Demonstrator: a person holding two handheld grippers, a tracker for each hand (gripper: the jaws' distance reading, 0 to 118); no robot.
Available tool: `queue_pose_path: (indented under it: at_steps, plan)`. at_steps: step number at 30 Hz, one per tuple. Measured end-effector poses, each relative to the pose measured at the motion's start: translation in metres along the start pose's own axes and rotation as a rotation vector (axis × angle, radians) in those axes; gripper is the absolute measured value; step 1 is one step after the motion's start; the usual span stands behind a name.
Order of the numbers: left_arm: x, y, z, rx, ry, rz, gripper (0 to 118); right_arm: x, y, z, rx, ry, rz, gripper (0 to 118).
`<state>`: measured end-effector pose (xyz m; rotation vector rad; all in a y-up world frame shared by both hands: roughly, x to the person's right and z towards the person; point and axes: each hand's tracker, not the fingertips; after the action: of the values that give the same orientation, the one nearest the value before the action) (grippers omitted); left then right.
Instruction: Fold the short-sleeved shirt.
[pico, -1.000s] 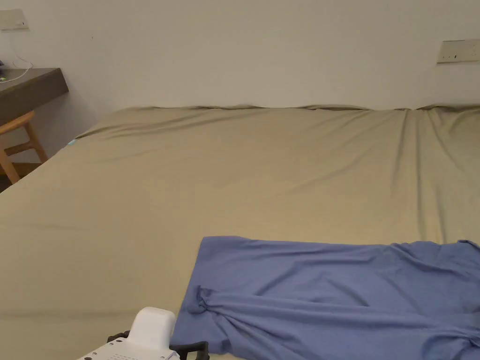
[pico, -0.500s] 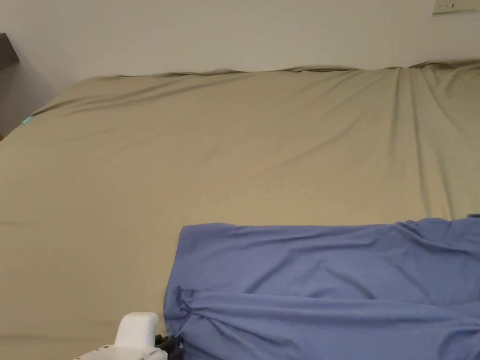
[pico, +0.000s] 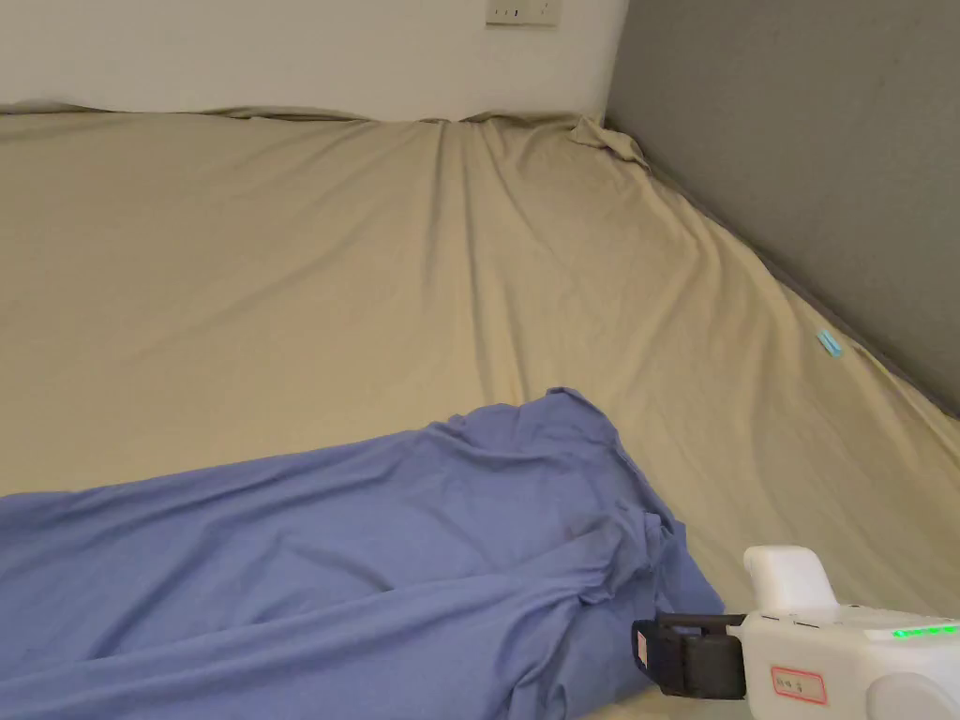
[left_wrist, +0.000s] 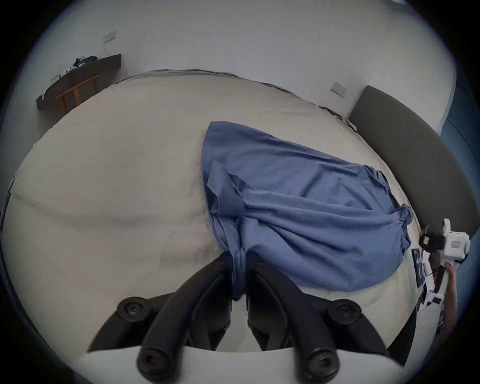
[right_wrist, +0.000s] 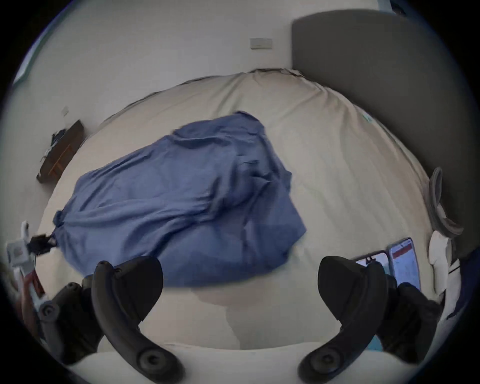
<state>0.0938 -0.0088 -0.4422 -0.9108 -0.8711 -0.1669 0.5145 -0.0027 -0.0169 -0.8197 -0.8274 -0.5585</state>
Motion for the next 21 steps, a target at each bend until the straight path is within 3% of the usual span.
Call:
queue_pose_path:
  at_steps: [3,4,5,6,8,11,15,21]
  plan:
    - [0.002,0.001,-0.007,-0.019,0.017,-0.008,9,0.008,0.012,-0.036,-0.050,-0.024,-0.011,99]
    - [0.003,0.001,-0.009,-0.026,0.025,-0.011,9,0.005,0.011,-0.043,-0.071,-0.027,0.001,99]
    - [0.003,0.003,-0.010,-0.032,0.026,-0.012,9,0.001,0.010,-0.047,-0.080,-0.021,0.009,84]
    - [0.004,0.003,-0.011,-0.034,0.028,-0.012,9,-0.005,0.008,-0.050,-0.085,-0.034,0.026,76]
    - [0.005,0.004,-0.012,-0.040,0.029,-0.011,9,-0.012,0.004,-0.040,-0.054,-0.067,0.113,73]
    - [0.001,0.011,-0.009,-0.051,0.021,0.023,9,-0.014,0.004,-0.031,-0.024,-0.034,0.114,18]
    - [-0.001,0.016,0.011,-0.018,-0.009,0.035,8,-0.021,0.002,-0.009,0.003,-0.038,0.151,13]
    - [0.005,0.030,0.054,0.034,-0.085,-0.010,8,-0.007,0.004,0.051,0.079,0.074,0.059,13]
